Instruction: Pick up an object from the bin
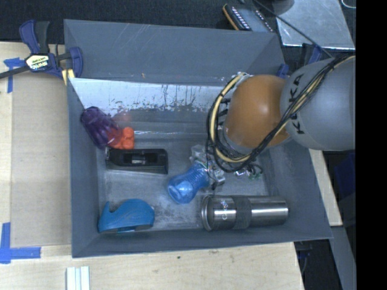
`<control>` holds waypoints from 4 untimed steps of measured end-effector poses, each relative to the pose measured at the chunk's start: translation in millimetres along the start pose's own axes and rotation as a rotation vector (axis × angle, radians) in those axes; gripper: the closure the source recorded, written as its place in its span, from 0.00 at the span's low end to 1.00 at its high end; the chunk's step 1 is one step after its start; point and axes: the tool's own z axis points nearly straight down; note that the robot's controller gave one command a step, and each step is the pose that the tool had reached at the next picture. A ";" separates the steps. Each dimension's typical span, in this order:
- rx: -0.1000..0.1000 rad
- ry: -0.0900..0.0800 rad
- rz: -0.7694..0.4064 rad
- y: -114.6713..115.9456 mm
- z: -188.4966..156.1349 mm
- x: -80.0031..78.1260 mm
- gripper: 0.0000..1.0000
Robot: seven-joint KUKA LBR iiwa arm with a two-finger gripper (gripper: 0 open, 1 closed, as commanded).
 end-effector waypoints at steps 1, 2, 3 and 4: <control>-0.004 0.010 -0.004 -3.4 -120.6 5.2 1.00; 0.000 -0.008 0.017 -24.3 12.7 2.2 1.00; 0.000 -0.008 0.017 -24.3 12.7 2.2 1.00; 0.001 -0.014 0.017 -27.0 -23.0 -9.2 1.00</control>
Offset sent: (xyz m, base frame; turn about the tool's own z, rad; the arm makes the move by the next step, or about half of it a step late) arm 0.0037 -0.0246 -0.0155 0.0141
